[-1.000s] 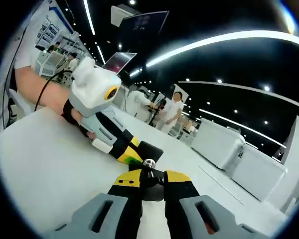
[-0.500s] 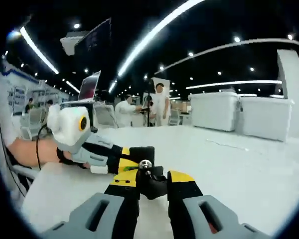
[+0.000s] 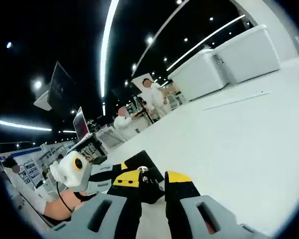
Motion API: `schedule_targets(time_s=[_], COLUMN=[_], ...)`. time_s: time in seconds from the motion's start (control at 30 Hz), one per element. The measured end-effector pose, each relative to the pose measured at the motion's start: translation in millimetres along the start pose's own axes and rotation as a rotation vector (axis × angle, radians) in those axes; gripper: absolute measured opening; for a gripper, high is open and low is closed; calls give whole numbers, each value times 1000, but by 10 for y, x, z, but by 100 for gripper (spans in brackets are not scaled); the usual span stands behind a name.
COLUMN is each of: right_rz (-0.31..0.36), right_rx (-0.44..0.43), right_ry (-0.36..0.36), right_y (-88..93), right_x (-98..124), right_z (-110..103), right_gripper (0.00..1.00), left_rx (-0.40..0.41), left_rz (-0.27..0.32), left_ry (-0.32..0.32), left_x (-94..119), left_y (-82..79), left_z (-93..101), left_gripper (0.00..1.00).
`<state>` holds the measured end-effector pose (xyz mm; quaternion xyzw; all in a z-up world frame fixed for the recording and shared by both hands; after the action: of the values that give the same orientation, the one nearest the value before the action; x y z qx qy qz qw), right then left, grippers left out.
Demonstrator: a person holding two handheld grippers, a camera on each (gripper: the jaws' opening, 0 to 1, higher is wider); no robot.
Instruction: Clamp the fixed fixture on the desktop, loosen the retaining clip, secure it to the edge of the desk, and tighten the retaining clip.
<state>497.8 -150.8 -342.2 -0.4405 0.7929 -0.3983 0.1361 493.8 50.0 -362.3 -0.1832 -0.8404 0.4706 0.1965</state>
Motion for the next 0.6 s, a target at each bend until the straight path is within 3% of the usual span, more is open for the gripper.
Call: schedule_targets(time_s=[0.17, 0.3, 0.47, 0.5, 0.6], right_rz=[-25, -7, 54, 47, 85], right_rx=[9, 88, 370, 434, 695], right_ry=[-17, -38, -60, -68, -50], right_y=[17, 26, 61, 80, 128], right_x=[-55, -43, -19, -17, -3], right_z=[-53, -74, -158, -188, -230], right_gripper=[17, 16, 12, 4, 3], left_rx=[0, -2, 1, 3, 10], left_rz=[0, -1, 4, 7, 18], left_ry=[-1, -5, -5, -6, -11], left_x=[39, 61, 75, 81, 94], left_y=[-25, -43, -56, -61, -66], left_z=[42, 68, 78, 80, 75], left_gripper=[8, 8, 7, 7, 7])
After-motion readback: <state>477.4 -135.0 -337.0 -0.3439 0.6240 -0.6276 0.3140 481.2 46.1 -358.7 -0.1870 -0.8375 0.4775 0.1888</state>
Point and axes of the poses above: the point that each gripper's makers call its tool centre point, and the gripper's own axes: x roughly backward along the fingers, z roughly to its right, y roughly out of its underside, the point moved 9 cm from there along x, roughly backward along the fingers, and after that the axes turned 12 degrees about -x, right-handed, at the moved point
